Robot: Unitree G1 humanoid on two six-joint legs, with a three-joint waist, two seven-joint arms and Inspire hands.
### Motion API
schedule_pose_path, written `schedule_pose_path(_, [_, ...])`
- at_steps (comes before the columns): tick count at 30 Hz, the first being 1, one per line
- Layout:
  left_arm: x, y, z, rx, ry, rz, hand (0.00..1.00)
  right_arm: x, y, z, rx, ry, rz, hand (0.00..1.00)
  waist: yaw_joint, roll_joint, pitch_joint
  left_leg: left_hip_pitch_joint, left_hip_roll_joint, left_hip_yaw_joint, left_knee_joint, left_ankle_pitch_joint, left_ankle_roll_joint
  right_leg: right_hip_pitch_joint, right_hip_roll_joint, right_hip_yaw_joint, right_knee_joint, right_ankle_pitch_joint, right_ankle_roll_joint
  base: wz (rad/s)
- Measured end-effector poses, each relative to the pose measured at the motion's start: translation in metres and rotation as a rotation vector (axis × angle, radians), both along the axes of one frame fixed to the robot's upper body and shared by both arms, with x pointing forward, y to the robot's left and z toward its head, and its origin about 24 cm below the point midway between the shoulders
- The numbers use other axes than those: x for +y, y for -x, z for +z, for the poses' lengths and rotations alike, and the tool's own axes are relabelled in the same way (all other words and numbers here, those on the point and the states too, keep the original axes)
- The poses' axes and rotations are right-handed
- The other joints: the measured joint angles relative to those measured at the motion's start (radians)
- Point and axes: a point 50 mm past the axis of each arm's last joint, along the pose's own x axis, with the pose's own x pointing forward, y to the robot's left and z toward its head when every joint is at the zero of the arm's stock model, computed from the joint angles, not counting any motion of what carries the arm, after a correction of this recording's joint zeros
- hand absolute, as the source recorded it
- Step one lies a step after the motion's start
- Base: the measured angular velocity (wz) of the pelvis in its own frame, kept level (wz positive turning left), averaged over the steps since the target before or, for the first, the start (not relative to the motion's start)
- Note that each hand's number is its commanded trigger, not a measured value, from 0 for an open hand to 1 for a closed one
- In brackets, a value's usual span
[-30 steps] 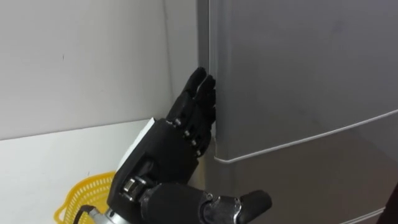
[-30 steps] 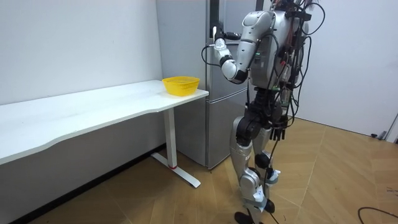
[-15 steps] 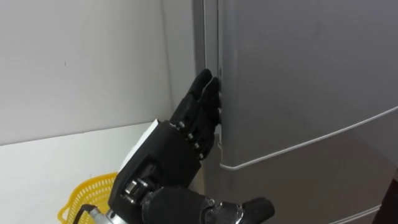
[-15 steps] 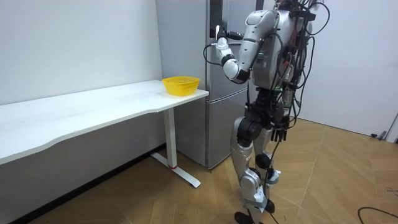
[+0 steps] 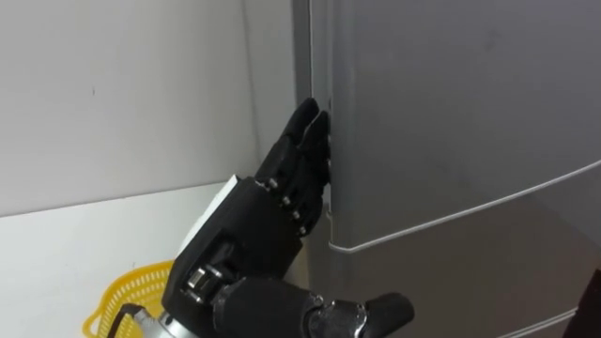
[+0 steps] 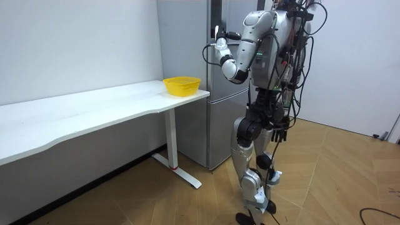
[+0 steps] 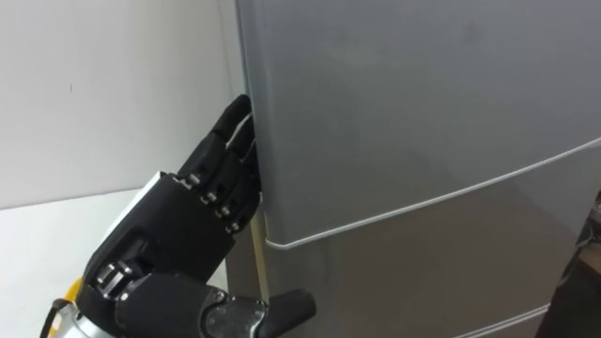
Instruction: Retrieve from the upper fridge
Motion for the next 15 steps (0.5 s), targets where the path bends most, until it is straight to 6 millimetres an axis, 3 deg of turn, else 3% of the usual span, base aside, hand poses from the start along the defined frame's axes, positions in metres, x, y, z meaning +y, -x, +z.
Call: schedule_pose_path(15, [-0.004, 0.0013, 0.0035, -0.02, -0.01, -0.028, 0.0, -0.0001, -0.0036, 0.0003, -0.008, 0.001, 0.008, 0.0, 0.003, 0.001, -0.0015, -0.019, 0.001, 0.02, 0.006, 0.0, 0.0, -0.015, -0.001, 0.001, -0.013, 0.006, 0.004, 0.0])
